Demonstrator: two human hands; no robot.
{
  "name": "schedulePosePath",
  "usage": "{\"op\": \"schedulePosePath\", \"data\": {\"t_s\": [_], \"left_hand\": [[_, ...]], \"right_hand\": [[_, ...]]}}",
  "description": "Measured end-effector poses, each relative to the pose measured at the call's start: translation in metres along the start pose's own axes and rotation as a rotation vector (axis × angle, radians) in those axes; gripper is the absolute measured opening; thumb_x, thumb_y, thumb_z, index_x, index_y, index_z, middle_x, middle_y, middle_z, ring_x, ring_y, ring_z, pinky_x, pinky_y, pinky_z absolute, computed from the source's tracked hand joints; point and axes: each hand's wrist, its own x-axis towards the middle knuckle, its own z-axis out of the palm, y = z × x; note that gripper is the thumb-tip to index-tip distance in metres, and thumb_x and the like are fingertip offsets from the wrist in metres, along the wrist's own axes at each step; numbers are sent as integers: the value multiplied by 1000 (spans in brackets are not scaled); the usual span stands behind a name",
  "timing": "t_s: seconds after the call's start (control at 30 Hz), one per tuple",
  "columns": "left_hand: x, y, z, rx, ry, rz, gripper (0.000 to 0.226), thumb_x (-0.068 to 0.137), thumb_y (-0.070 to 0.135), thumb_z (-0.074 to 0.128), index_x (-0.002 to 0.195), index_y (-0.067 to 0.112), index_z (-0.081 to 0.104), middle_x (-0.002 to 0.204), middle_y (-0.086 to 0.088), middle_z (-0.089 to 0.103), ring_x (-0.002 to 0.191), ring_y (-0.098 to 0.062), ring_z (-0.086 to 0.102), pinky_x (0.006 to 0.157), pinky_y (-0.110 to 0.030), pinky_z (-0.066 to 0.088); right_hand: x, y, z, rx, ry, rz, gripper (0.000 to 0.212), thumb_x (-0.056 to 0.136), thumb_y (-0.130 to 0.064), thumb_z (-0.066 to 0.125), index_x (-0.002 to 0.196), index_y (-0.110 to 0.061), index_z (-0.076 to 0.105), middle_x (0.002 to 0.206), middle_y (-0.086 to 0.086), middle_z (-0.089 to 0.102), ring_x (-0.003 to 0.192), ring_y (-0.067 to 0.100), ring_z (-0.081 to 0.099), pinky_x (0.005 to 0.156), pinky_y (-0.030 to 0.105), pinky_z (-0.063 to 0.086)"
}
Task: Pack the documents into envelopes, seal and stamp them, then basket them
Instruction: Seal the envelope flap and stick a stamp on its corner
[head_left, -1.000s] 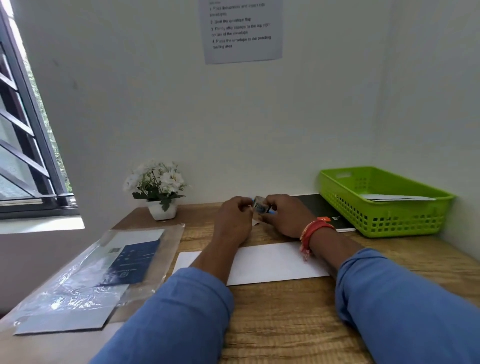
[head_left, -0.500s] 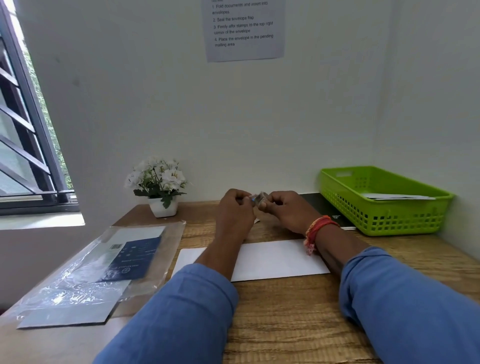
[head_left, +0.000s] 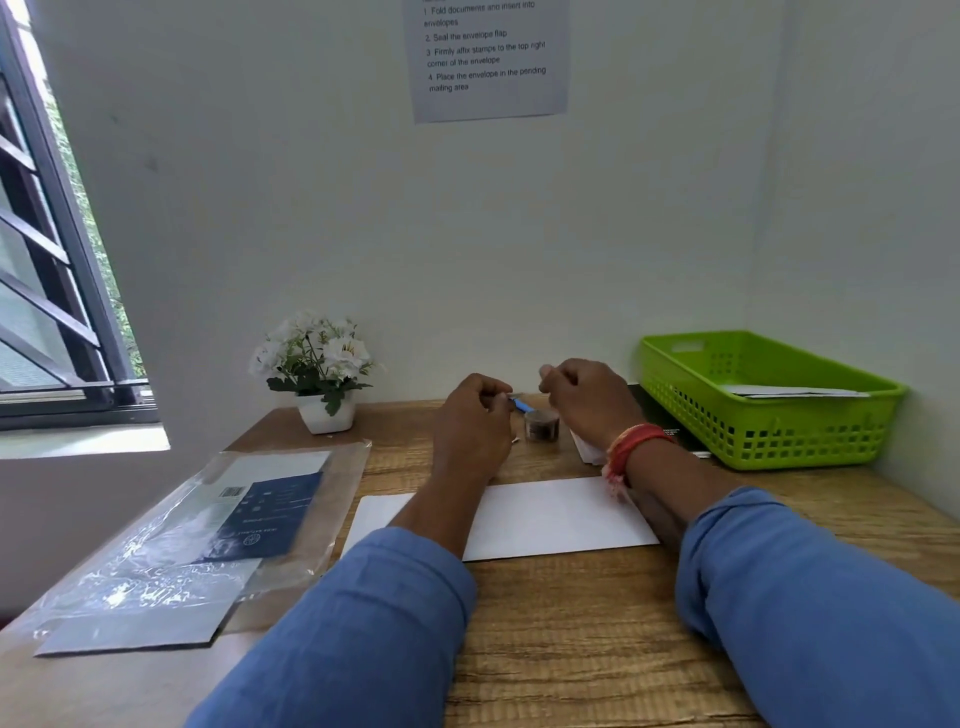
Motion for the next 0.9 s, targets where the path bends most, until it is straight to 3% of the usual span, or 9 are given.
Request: {"op": "schedulePosePath", "data": {"t_s": [0.1,0.17,0.27,0.37,0.47,0.57,0.67,0.77,0.9], "left_hand": [[-1,3,2,29,-37,62,18,98,21,60,90,36,62,93,12,71,79,-14,72,79,-41,60],[-2,3,4,40,-89,89,15,97,21,60,91,35,65,93,13,71,80,-13,72,80,-41,60],[-7,7,4,93,-145,126,17,97,18,57,98,32,68,93,14,70,82,-10,69,79,-37,59],[-10,10,4,68,-148,139,26,97,13,50,105,31,67,94,12,72,80,-12,69,77,-37,60],[-10,9,4,45,-193,84,17,96,22,52,101,31,65,89,5,72,74,-17,69,73,-44,61],[-11,8,4,292,-474,137,13,94,35,66,101,25,71,87,5,70,78,-11,63,66,-28,51],[-11,5,7,409,-644,207,16,90,37,72,103,28,74,97,10,71,92,-8,62,72,-18,43],[-11,4,9,385,-658,201,12,90,32,74,100,27,76,101,12,71,94,-6,62,73,-14,41],[-13,3,9,377,-640,213,11,89,33,74,97,25,75,97,12,72,92,-4,61,72,-14,41]], "right_hand": [[-4,0,-10,384,-236,209,23,97,-36,61,98,-15,69,88,9,77,68,18,66,59,30,49],[-4,5,-12,518,-284,260,12,93,-18,69,102,-11,68,87,11,76,64,16,65,54,26,47],[-4,9,-15,659,-297,272,18,87,-3,73,104,-6,69,81,11,72,63,17,65,51,24,49],[-2,13,-23,538,-299,220,15,85,-9,77,100,-10,73,81,10,73,68,18,66,54,26,47],[-3,16,-35,386,-361,200,10,86,-10,76,95,-8,74,69,4,71,59,14,60,49,26,42],[-9,19,-51,252,-461,183,11,86,-15,75,92,-6,75,64,1,69,50,11,54,42,23,38],[-16,23,-65,90,-660,203,10,85,-18,77,92,-11,76,72,2,71,55,10,56,44,23,39],[-21,24,-75,69,-821,236,4,86,-16,76,88,-13,77,75,3,70,55,10,54,45,22,39],[-23,23,-78,94,-874,260,3,89,-13,72,88,-10,73,74,4,68,54,10,53,45,22,39]]}}
